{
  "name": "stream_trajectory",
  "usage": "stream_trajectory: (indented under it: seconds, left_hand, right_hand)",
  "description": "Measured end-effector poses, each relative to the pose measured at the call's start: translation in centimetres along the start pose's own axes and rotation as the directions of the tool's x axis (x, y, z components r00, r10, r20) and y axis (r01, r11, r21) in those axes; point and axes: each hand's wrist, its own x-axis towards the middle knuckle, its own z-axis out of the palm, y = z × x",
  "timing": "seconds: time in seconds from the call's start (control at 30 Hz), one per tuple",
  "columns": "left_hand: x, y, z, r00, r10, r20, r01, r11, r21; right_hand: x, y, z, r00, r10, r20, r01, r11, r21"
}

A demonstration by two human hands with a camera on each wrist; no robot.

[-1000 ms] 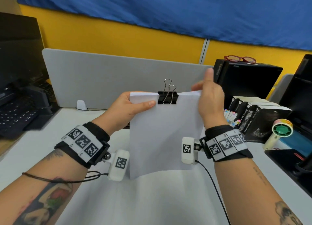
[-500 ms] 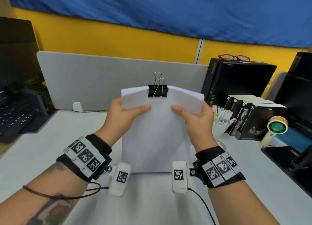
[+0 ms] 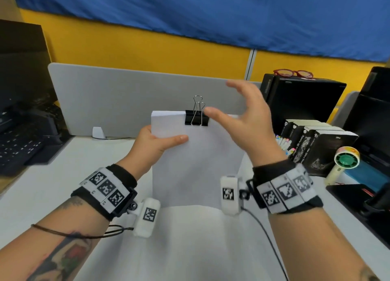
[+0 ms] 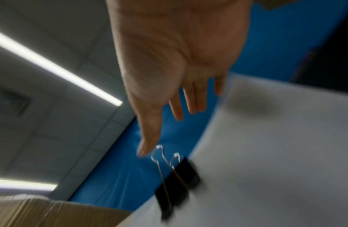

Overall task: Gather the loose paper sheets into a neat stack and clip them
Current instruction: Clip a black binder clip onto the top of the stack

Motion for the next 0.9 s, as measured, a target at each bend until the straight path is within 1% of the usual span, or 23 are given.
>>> stream_trajectory:
  seconds: [0.03, 0.07, 0.1, 0.13, 0.17, 0.2, 0.23, 0.37, 0.5, 0.6, 0.7, 0.77, 0.83, 0.9]
  left_hand:
    - [0.0, 0.1, 0.0, 1.000, -0.001, 0.008, 0.001, 1.000, 0.001]
    - [0.0, 0.2, -0.1, 1.000, -0.003, 0.016, 0.003, 1.000, 0.003]
    - [0.0, 0.3, -0.1, 1.000, -0.003, 0.028, 0.003, 1.000, 0.003]
    - [0.0, 0.4, -0.2, 0.999, -0.005, 0.040, 0.005, 1.000, 0.002]
    - [0.0, 0.5, -0.2, 0.999, -0.009, 0.050, 0.009, 1.000, -0.002]
    - [0.0, 0.5, -0.2, 0.998, -0.013, 0.054, 0.014, 1.000, -0.006]
    - [0.0, 0.6, -0.2, 0.998, -0.017, 0.055, 0.018, 1.000, -0.010]
    - [0.2, 0.5, -0.3, 0.998, -0.027, 0.057, 0.028, 1.000, -0.015]
    - [0.4, 0.4, -0.4, 0.997, -0.033, 0.073, 0.033, 0.999, -0.008]
    - [0.4, 0.4, -0.3, 0.995, -0.035, 0.089, 0.036, 0.999, -0.004]
    - [0.4, 0.4, -0.3, 0.993, -0.040, 0.109, 0.041, 0.999, -0.009]
    - [0.4, 0.3, -0.3, 0.993, -0.036, 0.113, 0.037, 0.999, -0.014]
    - [0.5, 0.3, -0.4, 0.993, -0.032, 0.113, 0.035, 0.999, -0.022]
    - [0.5, 0.2, -0.6, 0.994, -0.032, 0.108, 0.036, 0.999, -0.030]
  right_hand:
    - [1.3, -1.1, -0.3, 0.989, -0.015, 0.145, 0.029, 0.995, -0.095]
    - [2.5, -2.1, -0.3, 0.954, 0.023, 0.299, 0.021, 0.989, -0.144]
    - [3.5, -2.8, 0.0, 0.899, 0.074, 0.431, -0.014, 0.990, -0.141]
    - [4.2, -3.3, 0.4, 0.845, 0.113, 0.523, -0.062, 0.991, -0.115]
    - [4.8, -3.5, 0.9, 0.809, 0.132, 0.573, -0.093, 0.991, -0.096]
    - [5.2, -3.4, 1.3, 0.794, 0.130, 0.593, -0.092, 0.991, -0.093]
    - [5.4, -3.2, 1.5, 0.794, 0.114, 0.598, -0.077, 0.993, -0.086]
    - [5.3, -2.8, 1.8, 0.825, 0.050, 0.563, -0.069, 0.998, 0.013]
    - [4.8, -2.9, 1.4, 0.839, 0.017, 0.544, -0.060, 0.996, 0.061]
    - [4.8, -3.0, 0.9, 0.831, 0.003, 0.556, -0.041, 0.998, 0.056]
    - [4.7, -3.0, 0.5, 0.811, -0.016, 0.586, -0.050, 0.994, 0.096]
    - [4.8, -2.9, 0.6, 0.793, 0.015, 0.610, -0.093, 0.991, 0.096]
    - [4.9, -2.6, 0.7, 0.787, 0.094, 0.610, -0.191, 0.977, 0.095]
    - [4.8, -2.2, 0.9, 0.811, 0.158, 0.564, -0.265, 0.958, 0.112]
